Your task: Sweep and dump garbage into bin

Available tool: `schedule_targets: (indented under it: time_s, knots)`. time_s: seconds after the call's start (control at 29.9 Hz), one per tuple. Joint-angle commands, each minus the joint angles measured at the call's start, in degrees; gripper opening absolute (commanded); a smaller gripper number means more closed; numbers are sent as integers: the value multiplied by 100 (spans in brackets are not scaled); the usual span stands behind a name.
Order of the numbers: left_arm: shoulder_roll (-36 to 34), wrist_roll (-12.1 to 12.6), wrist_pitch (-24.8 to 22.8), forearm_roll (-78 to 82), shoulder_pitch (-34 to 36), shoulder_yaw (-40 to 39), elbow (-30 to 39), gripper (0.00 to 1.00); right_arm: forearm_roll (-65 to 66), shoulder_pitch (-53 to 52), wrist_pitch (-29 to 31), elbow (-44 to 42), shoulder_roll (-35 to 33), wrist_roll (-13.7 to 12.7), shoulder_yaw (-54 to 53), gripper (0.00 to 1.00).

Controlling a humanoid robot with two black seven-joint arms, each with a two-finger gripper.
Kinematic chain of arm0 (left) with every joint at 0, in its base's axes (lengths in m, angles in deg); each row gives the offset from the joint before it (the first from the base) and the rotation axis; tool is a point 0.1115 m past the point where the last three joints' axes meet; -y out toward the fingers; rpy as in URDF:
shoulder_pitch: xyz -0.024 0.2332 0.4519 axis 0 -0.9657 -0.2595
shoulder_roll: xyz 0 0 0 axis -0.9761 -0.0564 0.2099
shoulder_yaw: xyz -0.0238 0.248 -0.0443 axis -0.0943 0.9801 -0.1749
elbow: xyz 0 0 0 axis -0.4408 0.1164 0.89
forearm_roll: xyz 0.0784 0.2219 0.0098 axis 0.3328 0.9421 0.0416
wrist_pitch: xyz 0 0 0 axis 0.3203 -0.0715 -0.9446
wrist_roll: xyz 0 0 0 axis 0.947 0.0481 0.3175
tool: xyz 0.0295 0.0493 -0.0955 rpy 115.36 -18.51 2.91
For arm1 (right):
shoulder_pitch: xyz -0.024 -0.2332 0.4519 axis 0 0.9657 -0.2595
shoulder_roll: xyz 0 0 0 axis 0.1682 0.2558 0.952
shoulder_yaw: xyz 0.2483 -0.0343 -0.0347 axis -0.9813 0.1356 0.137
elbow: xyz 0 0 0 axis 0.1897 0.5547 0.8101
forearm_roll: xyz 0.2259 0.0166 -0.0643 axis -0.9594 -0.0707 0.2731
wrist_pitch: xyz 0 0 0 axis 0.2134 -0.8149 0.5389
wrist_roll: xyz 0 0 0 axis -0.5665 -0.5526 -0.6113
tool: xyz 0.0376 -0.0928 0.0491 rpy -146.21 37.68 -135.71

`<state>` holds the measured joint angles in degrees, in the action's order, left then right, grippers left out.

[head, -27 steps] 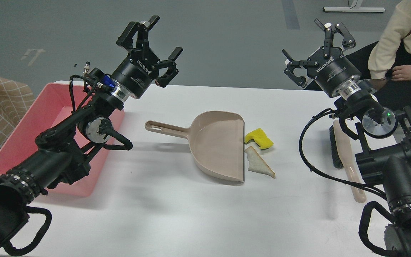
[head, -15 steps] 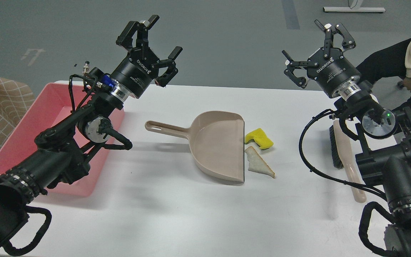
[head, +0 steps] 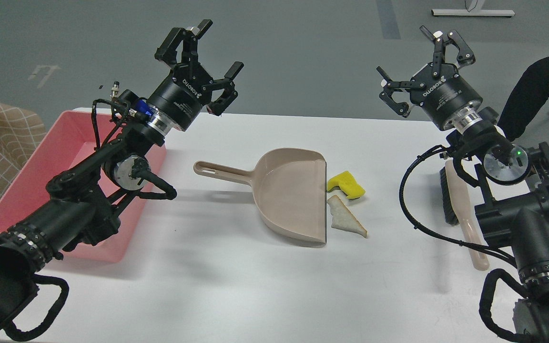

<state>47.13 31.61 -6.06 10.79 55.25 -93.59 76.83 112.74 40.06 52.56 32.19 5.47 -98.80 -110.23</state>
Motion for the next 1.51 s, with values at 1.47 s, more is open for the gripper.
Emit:
schedule_targets:
  time_s: [1.47]
  knots:
    - [-329,0,0,97,-42,61,280,98,0,9,0,23,0,0,0,100]
